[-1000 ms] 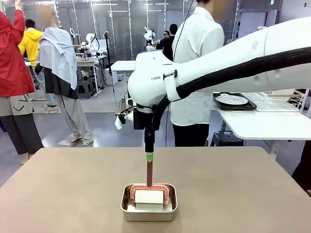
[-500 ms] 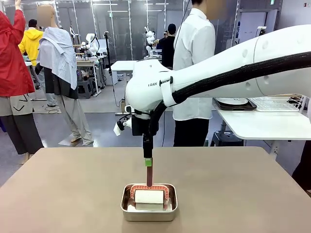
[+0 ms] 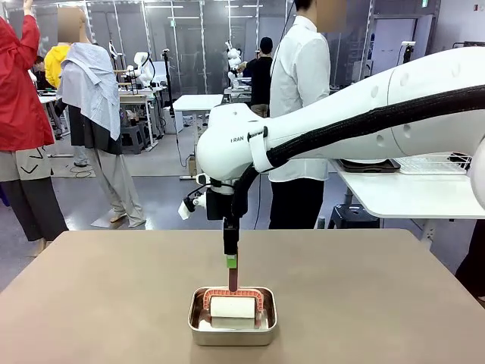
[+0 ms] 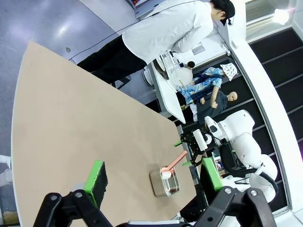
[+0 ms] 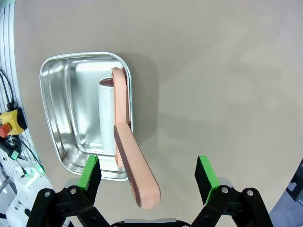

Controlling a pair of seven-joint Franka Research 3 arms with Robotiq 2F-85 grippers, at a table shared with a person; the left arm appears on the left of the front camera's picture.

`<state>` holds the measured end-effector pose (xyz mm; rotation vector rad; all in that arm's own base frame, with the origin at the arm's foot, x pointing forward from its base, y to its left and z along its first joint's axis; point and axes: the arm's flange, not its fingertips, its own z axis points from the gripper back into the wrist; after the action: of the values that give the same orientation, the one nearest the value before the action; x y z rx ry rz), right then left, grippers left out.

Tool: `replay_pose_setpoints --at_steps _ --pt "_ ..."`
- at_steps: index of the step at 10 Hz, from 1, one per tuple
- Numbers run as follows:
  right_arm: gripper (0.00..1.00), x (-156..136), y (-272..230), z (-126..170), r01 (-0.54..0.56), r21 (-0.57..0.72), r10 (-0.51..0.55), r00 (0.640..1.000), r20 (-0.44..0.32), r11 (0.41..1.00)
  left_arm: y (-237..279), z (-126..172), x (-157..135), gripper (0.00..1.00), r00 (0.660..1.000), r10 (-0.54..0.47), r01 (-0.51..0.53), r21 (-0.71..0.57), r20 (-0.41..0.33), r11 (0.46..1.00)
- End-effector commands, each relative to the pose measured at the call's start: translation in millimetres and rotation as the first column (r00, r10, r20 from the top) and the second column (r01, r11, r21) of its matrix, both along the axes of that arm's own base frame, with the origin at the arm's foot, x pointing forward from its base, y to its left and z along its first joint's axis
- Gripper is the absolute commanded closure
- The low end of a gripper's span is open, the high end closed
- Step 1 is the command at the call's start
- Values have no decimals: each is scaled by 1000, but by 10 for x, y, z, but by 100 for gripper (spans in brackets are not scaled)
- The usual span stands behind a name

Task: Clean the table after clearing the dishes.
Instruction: When the right (or left) Handle tray is removed, use the right hand (or left hand) to clean the right (or left) side of the table with the Lint Roller.

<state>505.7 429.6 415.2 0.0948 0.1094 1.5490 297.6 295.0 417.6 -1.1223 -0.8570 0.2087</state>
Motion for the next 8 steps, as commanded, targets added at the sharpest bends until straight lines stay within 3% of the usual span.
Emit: replay_pose_setpoints --at_steps 1,5,8 --pt "0 -69 -32 -64 17 34 -15 999 -37 999 -13 2 -36 0 1000 1 -1 -8 27 1000" --pt "0 -18 -123 -98 25 60 -20 996 -84 998 -13 2 -36 0 1000 1 -1 -8 27 1000" --pt "29 -5 -106 -156 10 43 -6 995 -97 999 -13 2 -36 0 1000 1 -1 -8 27 1000"
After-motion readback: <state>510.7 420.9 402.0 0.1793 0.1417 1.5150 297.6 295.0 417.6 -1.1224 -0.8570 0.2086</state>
